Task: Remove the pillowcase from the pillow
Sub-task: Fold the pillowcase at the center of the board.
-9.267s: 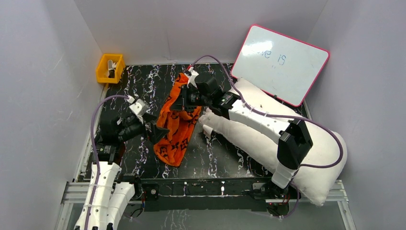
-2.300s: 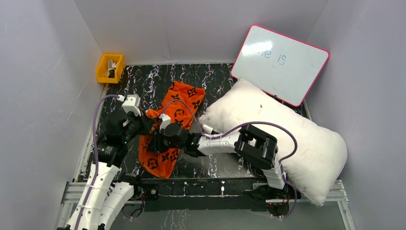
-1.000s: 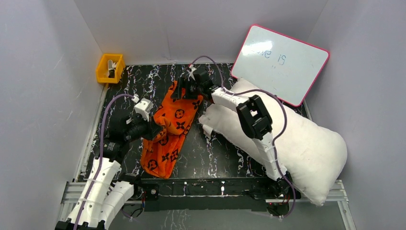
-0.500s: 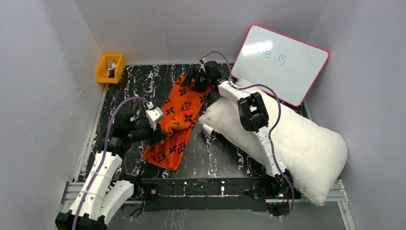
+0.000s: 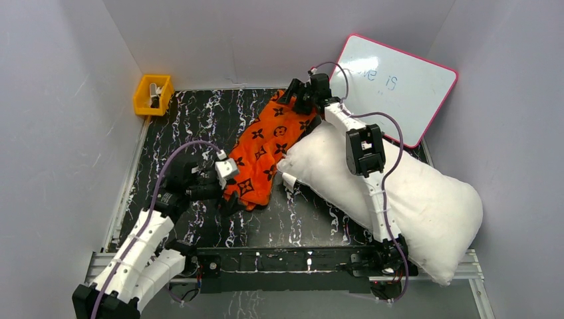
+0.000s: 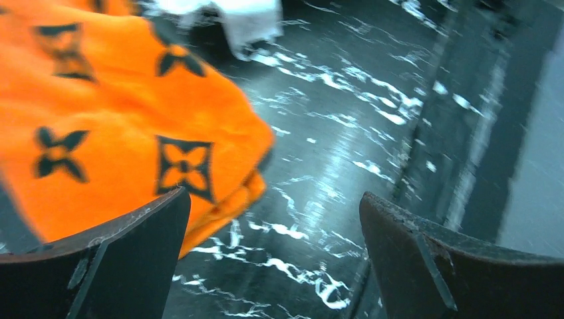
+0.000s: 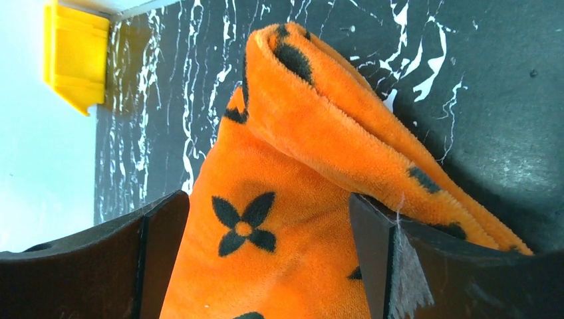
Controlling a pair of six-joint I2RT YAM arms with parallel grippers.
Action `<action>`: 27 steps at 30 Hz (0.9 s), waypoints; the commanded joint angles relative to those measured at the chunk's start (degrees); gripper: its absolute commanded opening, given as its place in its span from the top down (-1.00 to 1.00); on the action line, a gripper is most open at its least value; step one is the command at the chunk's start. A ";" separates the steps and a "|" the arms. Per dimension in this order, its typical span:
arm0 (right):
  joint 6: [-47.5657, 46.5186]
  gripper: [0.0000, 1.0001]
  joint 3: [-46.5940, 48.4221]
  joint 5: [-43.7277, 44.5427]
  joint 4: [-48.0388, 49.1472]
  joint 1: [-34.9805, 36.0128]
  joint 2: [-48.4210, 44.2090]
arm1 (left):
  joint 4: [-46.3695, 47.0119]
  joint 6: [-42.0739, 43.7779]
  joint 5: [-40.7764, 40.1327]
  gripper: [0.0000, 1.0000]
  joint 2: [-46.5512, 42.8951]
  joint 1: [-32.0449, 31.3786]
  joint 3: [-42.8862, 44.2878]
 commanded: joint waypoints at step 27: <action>-18.90 -0.97 -17.82 -7.00 7.73 -6.56 -21.55 | 19.29 -107.72 -34.40 -0.97 -9.78 5.08 -25.61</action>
